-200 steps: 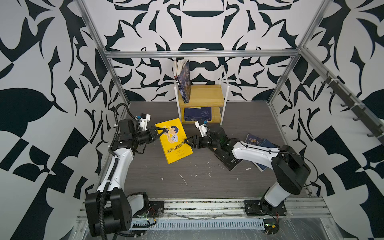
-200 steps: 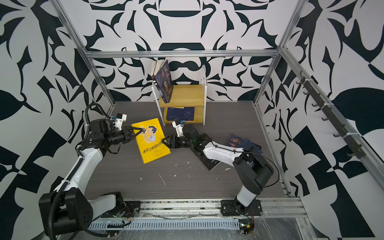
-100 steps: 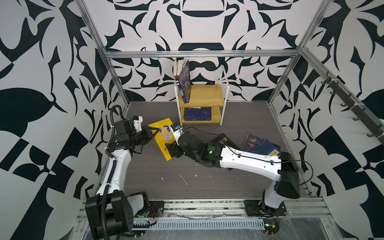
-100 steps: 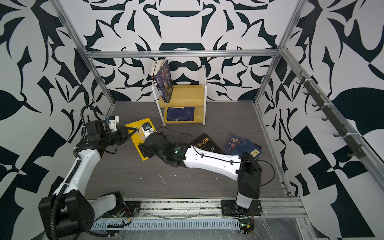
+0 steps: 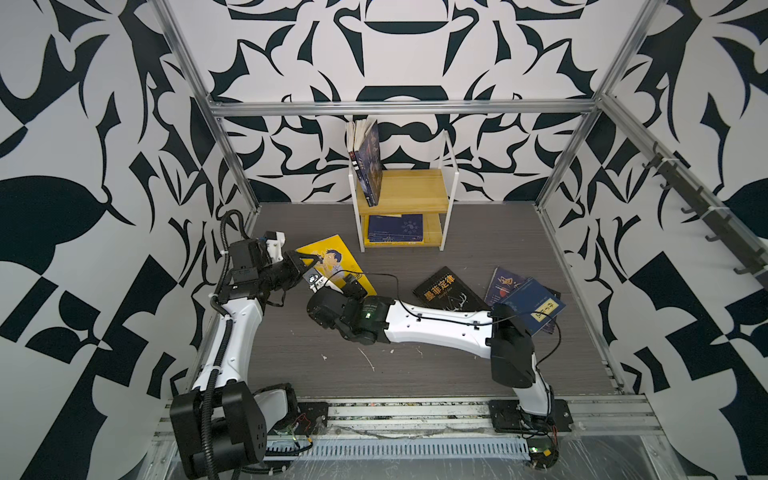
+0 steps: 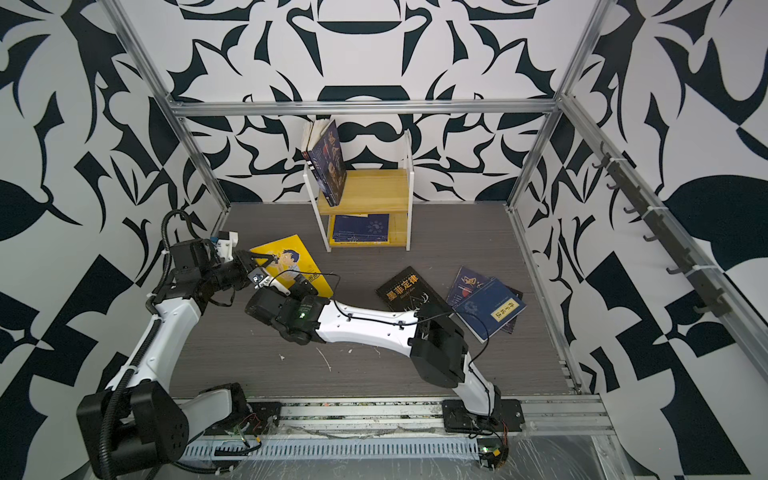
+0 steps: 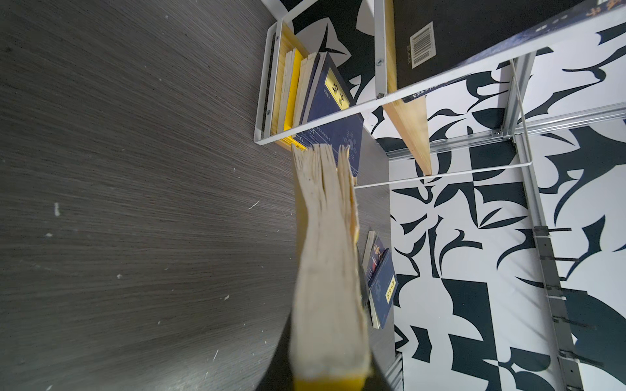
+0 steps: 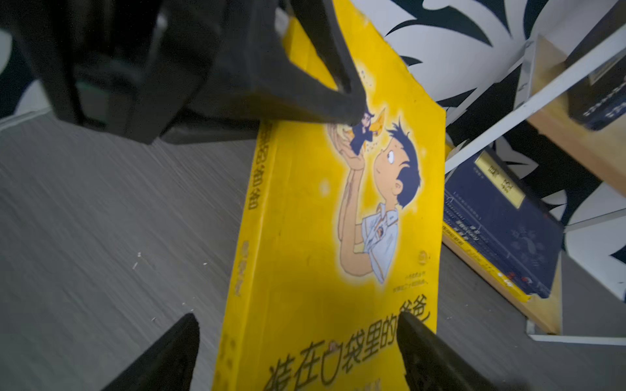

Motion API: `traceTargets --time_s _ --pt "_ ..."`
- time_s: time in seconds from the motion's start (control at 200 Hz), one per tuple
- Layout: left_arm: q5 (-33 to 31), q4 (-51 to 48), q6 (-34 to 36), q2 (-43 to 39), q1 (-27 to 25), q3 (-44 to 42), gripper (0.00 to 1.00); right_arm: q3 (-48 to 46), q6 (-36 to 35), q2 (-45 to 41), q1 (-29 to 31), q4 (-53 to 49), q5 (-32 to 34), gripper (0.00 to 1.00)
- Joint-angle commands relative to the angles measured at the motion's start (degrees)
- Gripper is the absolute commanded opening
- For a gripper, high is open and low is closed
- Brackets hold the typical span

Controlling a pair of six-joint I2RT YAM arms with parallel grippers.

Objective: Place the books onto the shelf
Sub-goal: 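Lift the yellow book upright with the right gripper while the left gripper withdraws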

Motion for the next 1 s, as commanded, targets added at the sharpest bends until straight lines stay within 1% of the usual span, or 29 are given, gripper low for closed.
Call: traceTargets --time_s 0.0,0.045,0.085,0.12,0.145,0.16,0.18,0.2,0.235,0.29,0.325,0.355,0.38,0.425,0.475,0.525,0.605,0.69,0.765,0.81,0.915,0.995 --pt "2.9 3.7 -2.68 -0.78 0.2 2.03 0.0 0.03 -0.21 -1.96 -0.93 2.39 3.68 0.8" --pt "3.51 4.54 -4.04 -0.81 0.29 1.75 0.0 -0.92 -0.15 -2.25 -1.57 3.09 2.7 0.67" --pt "4.16 5.12 -5.15 -0.76 0.36 1.78 0.0 -1.32 -0.56 -2.28 -1.98 2.94 3.05 0.43" --pt "4.74 5.25 -5.83 -0.72 0.37 1.95 0.0 -1.71 -1.65 -2.51 -2.12 2.99 3.42 0.29" --pt "4.95 5.25 -6.09 -0.76 0.37 2.19 0.04 -2.19 -2.6 -2.81 -2.32 3.3 3.35 0.19" --pt "5.01 5.25 -6.28 -0.84 0.41 2.24 0.08 -2.52 -3.06 -3.03 -2.46 3.55 3.36 0.13" --pt "5.19 5.25 -6.38 -0.87 0.46 2.33 0.16 -3.18 -3.61 -3.53 -2.72 3.82 3.27 0.07" --pt "5.26 5.25 -6.65 -1.01 0.42 2.33 0.26 -3.91 -4.0 -4.06 -2.99 4.49 3.2 0.0" --pt "5.19 5.25 -7.01 -1.16 0.42 2.26 0.43 -6.42 -5.12 -5.41 -3.51 6.86 2.84 0.0" --pt "5.31 4.93 -7.6 -1.27 0.62 2.23 0.61 -10.34 -8.14 -7.84 -4.28 10.99 1.19 0.0" --pt "5.23 3.81 -8.0 -1.29 0.76 2.44 0.78 -12.93 -10.17 -9.49 -4.71 13.33 0.95 0.0" --pt "4.16 1.96 -8.07 -1.32 0.89 2.93 0.89 -15.67 -12.51 -11.0 -5.0 16.1 0.83 0.0" --pt "3.37 0.37 -8.15 -1.27 0.96 3.23 0.95 -18.58 -15.14 -12.64 -5.19 19.48 0.54 0.0" --pt "3.35 -0.75 -8.03 -1.43 0.99 3.23 1.0 -24.45 -19.7 -15.8 -5.6 26.27 -0.17 0.0" --pt "4.19 -0.47 -8.14 -1.33 0.98 2.8 1.0 -30.51 -21.99 -18.97 -6.68 32.81 0.03 0.0" --pt "5.11 0.39 -9.02 -1.28 0.93 2.23 1.0 -35.87 -24.97 -21.93 -7.82 38.53 -1.75 0.0" --pt "7.43 2.99 -11.54 -0.72 0.68 1.34 0.99 -44.06 -34.03 -25.46 -8.22 50.1 -2.68 0.0" --pt "9.98 6.38 -13.58 -0.5 -0.41 -0.02 0.99 -50.13 -42.49 -27.18 -8.21 58.74 -4.48 0.0" --pt "12.49 11.83 -16.57 -0.36 -1.77 -2.51 1.0 -54.19 -49.65 -27.12 -8.2 67.13 -6.51 0.0" --pt "12.7 12.76 -17.56 -0.32 -2.19 -3.16 0.99 -55.65 -52.68 -26.64 -8.19 71.15 -6.79 0.0" --pt "10.73 10.26 -14.57 -0.42 -2.48 -3.38 0.95 -58.13 -56.97 -26.0 -8.11 77.86 -6.47 0.0" --pt "10.0 9.11 -13.41 -0.36 -3.39 -4.09 0.93 -59.99 -61.11 -24.78 -8.11 85.69 -6.14 0.0"
